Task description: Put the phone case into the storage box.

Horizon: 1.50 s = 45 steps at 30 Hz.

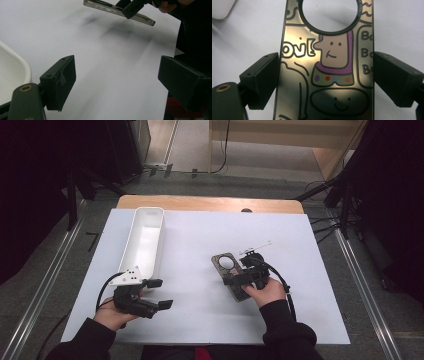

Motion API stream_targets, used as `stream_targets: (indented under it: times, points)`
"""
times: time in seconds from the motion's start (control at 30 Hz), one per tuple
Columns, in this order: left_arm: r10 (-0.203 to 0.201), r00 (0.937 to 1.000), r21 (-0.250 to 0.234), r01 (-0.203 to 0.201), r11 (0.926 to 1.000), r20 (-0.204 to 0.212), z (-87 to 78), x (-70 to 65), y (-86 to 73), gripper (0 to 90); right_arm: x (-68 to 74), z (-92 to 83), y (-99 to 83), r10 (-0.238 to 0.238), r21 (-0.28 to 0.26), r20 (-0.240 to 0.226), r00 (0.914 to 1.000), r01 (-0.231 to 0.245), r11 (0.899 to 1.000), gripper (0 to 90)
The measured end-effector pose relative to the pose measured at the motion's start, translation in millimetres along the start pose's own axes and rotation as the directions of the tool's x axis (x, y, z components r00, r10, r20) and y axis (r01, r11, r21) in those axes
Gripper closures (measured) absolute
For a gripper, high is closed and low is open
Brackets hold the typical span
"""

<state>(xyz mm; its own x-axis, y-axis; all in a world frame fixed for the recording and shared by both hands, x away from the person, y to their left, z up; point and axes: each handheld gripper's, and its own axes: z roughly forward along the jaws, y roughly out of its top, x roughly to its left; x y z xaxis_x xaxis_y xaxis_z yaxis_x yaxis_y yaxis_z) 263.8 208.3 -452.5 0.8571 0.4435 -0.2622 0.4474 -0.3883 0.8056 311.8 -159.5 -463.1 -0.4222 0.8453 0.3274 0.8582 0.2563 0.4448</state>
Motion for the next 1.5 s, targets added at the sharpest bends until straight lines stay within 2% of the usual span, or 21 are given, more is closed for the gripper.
stream_targets:
  times: [0.23, 0.33, 0.47, 0.67, 0.73, 0.9, 1.07, 1.37, 1.5]
  points:
    - [-0.036, 0.9992, -0.013, 0.036, 0.9993, 0.015, -1.3, 0.2, 2.3, 14.6, -12.5, -8.2, 2.1, 0.004, -0.024, -0.060, 0.9982, -0.005, 1.000, 9.6]
    - [-0.038, 0.9992, -0.017, 0.039, 0.9991, 0.014, -1.2, -0.4, 2.9, 14.6, -13.1, -10.2, 2.8, 0.006, -0.037, -0.089, 0.9960, -0.009, 0.999, 9.6]
    - [-0.080, 0.9963, -0.027, 0.081, 0.9964, 0.031, -1.1, -0.4, 4.9, 14.6, -13.7, -11.5, 4.3, 0.011, -0.059, -0.126, 0.9920, -0.019, 0.998, 9.6]
    - [-0.110, 0.9934, -0.023, 0.111, 0.9936, 0.033, -1.3, -1.4, 7.6, 14.6, -15.2, -8.8, 7.2, 0.016, -0.076, -0.150, 0.9886, -0.027, 0.997, 9.6]
    - [-0.106, 0.9937, -0.020, 0.107, 0.9941, 0.036, -0.8, -2.4, 8.7, 14.6, -16.1, -7.5, 8.1, 0.023, -0.076, -0.163, 0.9863, -0.035, 0.996, 9.6]
    - [-0.110, 0.9934, -0.029, 0.111, 0.9933, 0.030, -0.5, -5.3, 12.5, 16.4, -15.7, -4.3, 10.7, 0.022, -0.082, -0.177, 0.9839, -0.037, 0.996, 9.6]
    - [-0.141, 0.9899, -0.019, 0.142, 0.9898, 0.012, 2.3, -7.1, 17.0, 16.3, -15.8, -4.1, 12.9, 0.018, -0.094, -0.185, 0.9825, -0.036, 0.995, 9.6]
    - [-0.168, 0.9858, -0.014, 0.168, 0.9857, 0.000, 12.4, -6.6, 30.1, 16.3, -18.3, -5.0, 15.4, 0.030, -0.105, -0.200, 0.9793, -0.052, 0.993, 9.6]
    - [-0.199, 0.9799, -0.006, 0.199, 0.9799, 0.000, 16.9, -4.1, 35.9, 16.4, -18.3, -5.1, 16.6, 0.035, -0.112, -0.205, 0.9782, -0.059, 0.992, 9.6]
